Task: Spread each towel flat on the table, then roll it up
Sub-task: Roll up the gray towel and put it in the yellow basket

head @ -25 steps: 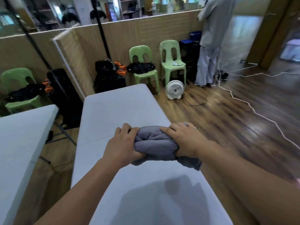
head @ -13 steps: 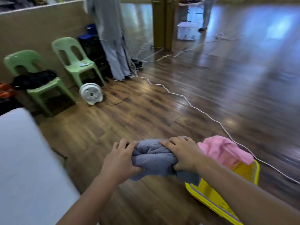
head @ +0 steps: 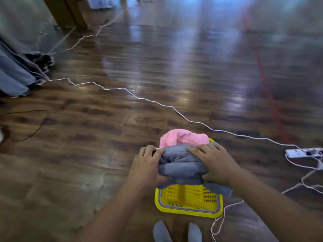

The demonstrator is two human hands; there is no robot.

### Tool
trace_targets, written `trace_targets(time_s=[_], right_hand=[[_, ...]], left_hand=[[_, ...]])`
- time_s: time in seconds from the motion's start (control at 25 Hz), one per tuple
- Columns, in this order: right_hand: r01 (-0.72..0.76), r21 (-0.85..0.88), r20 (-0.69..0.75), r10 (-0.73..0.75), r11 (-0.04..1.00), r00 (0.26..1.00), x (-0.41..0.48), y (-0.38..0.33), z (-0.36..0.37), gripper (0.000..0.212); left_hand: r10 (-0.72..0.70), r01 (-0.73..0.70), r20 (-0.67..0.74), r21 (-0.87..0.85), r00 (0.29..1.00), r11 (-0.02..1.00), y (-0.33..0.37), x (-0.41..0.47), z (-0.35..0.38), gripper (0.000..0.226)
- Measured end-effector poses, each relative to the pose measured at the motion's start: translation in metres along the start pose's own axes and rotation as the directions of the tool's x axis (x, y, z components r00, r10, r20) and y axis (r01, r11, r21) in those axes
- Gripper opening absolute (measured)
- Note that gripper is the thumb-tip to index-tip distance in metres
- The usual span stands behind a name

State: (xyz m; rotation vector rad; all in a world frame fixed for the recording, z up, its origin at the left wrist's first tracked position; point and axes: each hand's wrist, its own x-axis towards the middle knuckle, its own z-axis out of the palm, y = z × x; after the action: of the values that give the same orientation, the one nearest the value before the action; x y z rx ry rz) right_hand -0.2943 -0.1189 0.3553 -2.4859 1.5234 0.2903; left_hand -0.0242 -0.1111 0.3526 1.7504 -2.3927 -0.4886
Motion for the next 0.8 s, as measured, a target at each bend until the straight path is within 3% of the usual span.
trace_targets(time_s=[0.2,0.52,0.8], right_hand=[[-0.079,0.088,0.089,0.071,0.993,0.994,0.011,0.037,0.102,0.107],[-0.179,0.168,0.301,0.123,0.969,0.946,0.078,0.082,0.397,0.114],[-0.245,0.111,0.487,0.162,0.963,0.858,0.14,0.079,0.574,0.11]], left_hand=[[0.078,-0.078,0.144,-0.008,0.986,0.997,-0.006,0.043,0.093,0.092],[0.04,-0.075,0.392,0.074,0.919,0.994,-0.055,0.089,0.378,0.082],[-0.166,0.042,0.527,0.239,0.833,0.97,-0.102,0.102,0.586,0.075]])
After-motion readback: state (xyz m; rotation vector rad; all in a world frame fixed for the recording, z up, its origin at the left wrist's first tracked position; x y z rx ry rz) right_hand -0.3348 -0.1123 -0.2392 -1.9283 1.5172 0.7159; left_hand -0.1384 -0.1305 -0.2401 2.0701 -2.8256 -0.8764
